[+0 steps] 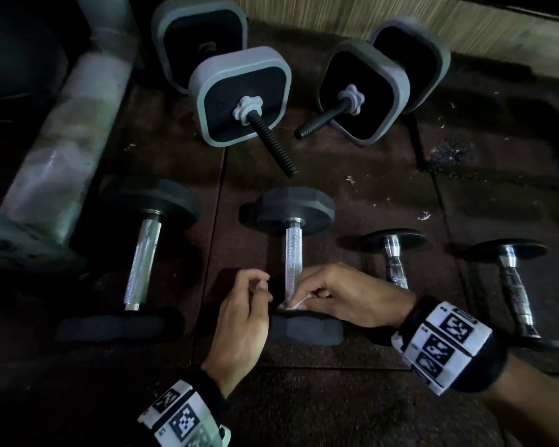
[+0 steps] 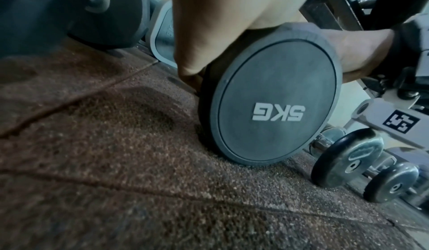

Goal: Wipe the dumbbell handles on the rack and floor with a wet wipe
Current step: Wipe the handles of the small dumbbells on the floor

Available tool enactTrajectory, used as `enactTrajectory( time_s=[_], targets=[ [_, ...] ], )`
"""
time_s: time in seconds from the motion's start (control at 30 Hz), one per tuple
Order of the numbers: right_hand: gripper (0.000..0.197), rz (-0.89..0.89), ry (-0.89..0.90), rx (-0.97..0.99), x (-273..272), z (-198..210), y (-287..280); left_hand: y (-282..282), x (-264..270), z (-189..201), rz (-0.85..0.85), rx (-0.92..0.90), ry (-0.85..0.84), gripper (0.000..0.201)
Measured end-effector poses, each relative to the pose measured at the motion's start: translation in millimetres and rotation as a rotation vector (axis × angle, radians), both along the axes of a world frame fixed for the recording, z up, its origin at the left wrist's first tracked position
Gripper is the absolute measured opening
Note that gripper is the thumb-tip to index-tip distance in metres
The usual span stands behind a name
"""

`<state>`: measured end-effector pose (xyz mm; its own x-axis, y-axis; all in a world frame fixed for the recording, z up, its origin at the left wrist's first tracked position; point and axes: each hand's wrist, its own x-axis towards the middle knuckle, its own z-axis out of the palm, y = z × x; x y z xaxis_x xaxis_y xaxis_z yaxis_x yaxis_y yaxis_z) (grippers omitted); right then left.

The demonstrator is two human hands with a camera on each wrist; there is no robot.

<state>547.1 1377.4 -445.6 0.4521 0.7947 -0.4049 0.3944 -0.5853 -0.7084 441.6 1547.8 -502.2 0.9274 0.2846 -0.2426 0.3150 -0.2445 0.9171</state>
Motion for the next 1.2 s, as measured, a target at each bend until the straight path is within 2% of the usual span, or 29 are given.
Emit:
enactTrajectory(
  time_s=[0.13, 0.17, 0.23, 0.3, 0.37, 0.43, 0.5, 0.57, 0.63, 0.67, 0.7, 0.8, 0.93, 1.0, 1.07, 1.2],
  targets=[
    [0.015, -0.054, -0.171, -0.202, -9.8, -1.4, -21.3, 10.9, 3.9, 7.7, -0.111, -0.070, -0.004, 0.014],
    [0.015, -0.100, -0.196, -0.198, -14.4, -1.9, -23.4, 13.9, 5.1, 9.2, -0.152, -0.118, -0.015, 0.013],
    [0.012, -0.307, -0.116, -0.028, -21.2, -0.6, -22.4, 18.9, 7.1, 12.9, -0.245, -0.226, -0.011, 0.011],
    [0.011, -0.560, 0.082, 0.196, -27.6, 1.0, -17.0, 21.3, 9.5, 14.6, -0.320, -0.291, -0.007, 0.019],
    [0.011, -0.691, 0.212, 0.328, -36.0, 2.3, -9.1, 22.2, 13.8, 15.6, -0.347, -0.303, -0.012, 0.018],
    [0.013, -0.774, 0.268, 0.410, -43.3, -2.1, -0.2, 23.3, 20.1, 15.9, -0.314, -0.292, -0.020, 0.014],
    [0.013, -0.923, 0.256, 0.472, -48.7, -13.0, 8.1, 28.8, 25.9, 11.3, -0.186, -0.244, -0.011, 0.022],
    [0.015, -1.109, 0.217, 0.509, -53.8, -26.4, 16.5, 39.1, 30.6, 2.0, -0.059, -0.086, 0.022, 0.022],
    [0.024, -1.244, 0.155, 0.505, -60.9, -37.4, 25.0, 44.8, 30.2, -5.9, -0.097, 0.094, 0.132, 0.019],
    [0.029, -1.283, 0.132, 0.498, -64.1, -39.7, 28.0, 44.4, 30.0, -8.9, -0.159, 0.102, 0.206, 0.019],
    [0.033, -1.308, 0.119, 0.496, -66.4, -41.2, 30.0, 41.9, 30.0, -11.0, -0.221, 0.045, 0.285, 0.016],
    [0.038, -1.343, 0.120, 0.510, -68.5, -39.6, 30.9, 29.6, 33.5, -7.4, -0.317, -0.285, 0.507, 0.014],
    [0.041, -1.346, 0.118, 0.508, -68.3, -38.1, 32.5, 23.7, 37.9, 2.3, -0.351, -0.402, 0.524, 0.014],
    [0.040, -1.343, 0.101, 0.511, -68.4, -38.3, 32.5, 21.1, 34.5, 7.1, -0.308, -0.372, 0.483, 0.012],
    [0.038, -1.332, 0.088, 0.509, -69.1, -40.7, 31.2, 18.6, 30.1, 13.6, -0.291, -0.264, 0.428, 0.014],
    [0.029, -1.270, 0.064, 0.511, -68.7, -42.3, 28.2, 24.3, 30.4, 28.6, -0.372, -0.035, 0.346, 0.011]
  ],
)
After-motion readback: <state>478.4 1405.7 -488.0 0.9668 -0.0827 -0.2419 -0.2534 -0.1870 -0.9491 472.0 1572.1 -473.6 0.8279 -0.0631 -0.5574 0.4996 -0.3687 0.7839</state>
